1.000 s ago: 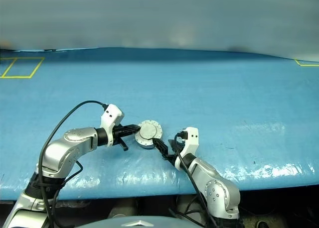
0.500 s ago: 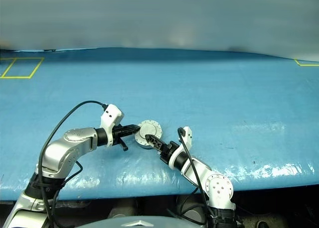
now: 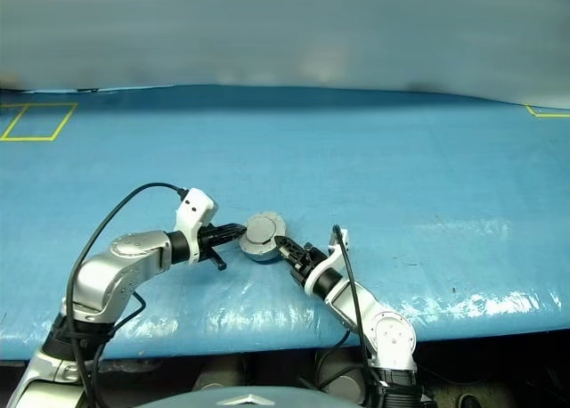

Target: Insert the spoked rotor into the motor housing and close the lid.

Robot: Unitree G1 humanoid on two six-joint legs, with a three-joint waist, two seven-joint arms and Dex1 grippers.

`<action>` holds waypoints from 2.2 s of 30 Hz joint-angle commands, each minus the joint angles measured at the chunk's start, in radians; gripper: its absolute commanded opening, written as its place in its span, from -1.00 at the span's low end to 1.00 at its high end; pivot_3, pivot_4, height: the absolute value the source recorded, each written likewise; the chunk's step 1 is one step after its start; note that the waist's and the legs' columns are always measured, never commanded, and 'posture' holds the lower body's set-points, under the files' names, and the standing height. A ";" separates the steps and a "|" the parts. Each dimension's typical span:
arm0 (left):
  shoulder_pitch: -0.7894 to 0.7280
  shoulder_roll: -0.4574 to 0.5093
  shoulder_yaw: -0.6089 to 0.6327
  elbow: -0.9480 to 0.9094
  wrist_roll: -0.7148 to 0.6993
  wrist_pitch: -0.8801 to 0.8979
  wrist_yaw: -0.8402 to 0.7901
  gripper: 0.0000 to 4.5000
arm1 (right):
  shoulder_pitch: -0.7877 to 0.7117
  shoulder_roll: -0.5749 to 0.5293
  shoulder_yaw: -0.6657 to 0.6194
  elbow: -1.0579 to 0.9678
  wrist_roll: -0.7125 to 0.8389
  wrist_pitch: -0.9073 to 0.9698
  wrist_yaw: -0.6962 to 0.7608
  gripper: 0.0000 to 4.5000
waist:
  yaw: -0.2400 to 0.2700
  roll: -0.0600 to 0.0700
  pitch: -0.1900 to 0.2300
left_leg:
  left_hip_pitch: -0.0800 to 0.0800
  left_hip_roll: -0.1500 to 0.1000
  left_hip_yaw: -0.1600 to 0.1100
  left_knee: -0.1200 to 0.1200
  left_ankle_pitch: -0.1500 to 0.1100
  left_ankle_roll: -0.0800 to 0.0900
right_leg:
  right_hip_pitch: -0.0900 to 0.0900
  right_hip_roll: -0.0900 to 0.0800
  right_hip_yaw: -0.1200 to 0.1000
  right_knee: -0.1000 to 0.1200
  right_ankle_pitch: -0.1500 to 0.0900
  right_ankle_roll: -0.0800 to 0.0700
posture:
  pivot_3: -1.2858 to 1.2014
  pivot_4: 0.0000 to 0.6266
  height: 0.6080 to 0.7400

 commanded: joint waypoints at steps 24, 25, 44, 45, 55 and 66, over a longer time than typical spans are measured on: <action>0.124 -0.458 0.662 -0.067 -0.621 0.200 0.376 0.88 | -0.029 0.071 0.026 -0.097 0.091 -0.111 -0.050 -0.50 | -0.007 0.001 0.002 | -0.010 0.001 -0.003 0.001 0.000 0.000 | -0.008 0.000 -0.003 -0.001 0.003 0.005 | 0.03 -0.52 1.00; 0.142 -0.498 0.689 -0.063 -0.690 0.196 0.417 1.00 | -0.044 0.070 0.024 -0.100 0.092 -0.120 -0.052 -0.50 | -0.006 0.001 0.002 | -0.012 0.001 -0.003 0.002 0.000 0.000 | -0.009 0.000 -0.004 -0.001 0.003 0.005 | 0.03 -0.52 1.00; 0.358 -0.626 0.485 -0.011 -1.233 0.039 0.593 1.00 | -0.180 0.075 0.115 -0.145 0.159 -0.154 -0.091 -0.50 | -0.005 -0.001 0.004 | -0.015 0.000 -0.004 0.006 0.000 0.000 | -0.009 0.000 -0.004 -0.001 0.004 0.005 | 0.03 -0.52 1.00; 0.361 -0.625 0.473 -0.006 -1.239 0.027 0.592 1.00 | -0.178 0.074 0.124 -0.150 0.164 -0.151 -0.093 -0.50 | -0.005 -0.001 0.004 | -0.015 0.000 -0.004 0.006 0.000 0.000 | -0.009 0.000 -0.004 -0.001 0.004 0.005 | 0.03 -0.52 1.00; 0.354 -0.618 0.386 0.022 -1.243 -0.072 0.552 1.00 | -0.157 0.049 0.195 -0.178 0.209 -0.127 -0.120 -0.50 | -0.006 -0.001 0.004 | -0.015 0.000 -0.004 0.006 0.000 0.000 | -0.009 0.000 -0.004 -0.001 0.001 0.000 | 0.03 -0.52 1.00; 0.361 -0.635 0.340 -0.010 -1.250 -0.187 0.576 0.27 | -0.146 0.018 0.195 -0.194 0.189 -0.135 -0.123 -0.50 | -0.005 -0.001 0.004 | -0.015 0.000 -0.004 0.006 0.000 0.000 | -0.009 0.000 -0.004 -0.001 0.001 0.000 | 0.03 -0.52 1.00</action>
